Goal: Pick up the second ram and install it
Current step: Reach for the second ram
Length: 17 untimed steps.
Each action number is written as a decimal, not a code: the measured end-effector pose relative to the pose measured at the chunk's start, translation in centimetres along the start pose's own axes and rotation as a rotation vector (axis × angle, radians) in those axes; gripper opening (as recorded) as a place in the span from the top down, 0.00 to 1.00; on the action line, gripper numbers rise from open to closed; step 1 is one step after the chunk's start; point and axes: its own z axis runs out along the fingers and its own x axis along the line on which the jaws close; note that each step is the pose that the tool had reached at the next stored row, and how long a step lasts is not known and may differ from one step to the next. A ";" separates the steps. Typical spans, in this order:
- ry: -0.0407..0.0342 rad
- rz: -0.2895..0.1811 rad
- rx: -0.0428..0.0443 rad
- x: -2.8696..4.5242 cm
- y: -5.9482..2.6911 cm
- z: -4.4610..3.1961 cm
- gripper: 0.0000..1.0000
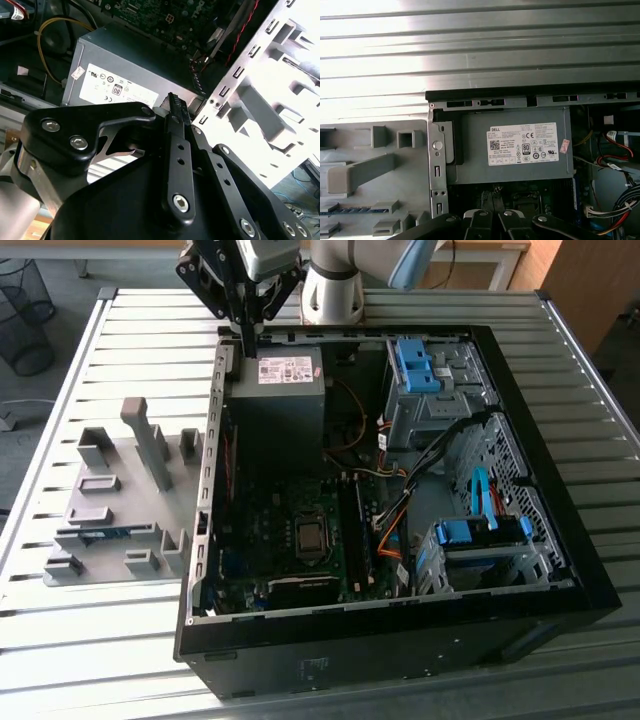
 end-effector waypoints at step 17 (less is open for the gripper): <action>0.0000 0.000 0.0000 0.59 -0.04 0.01 0.90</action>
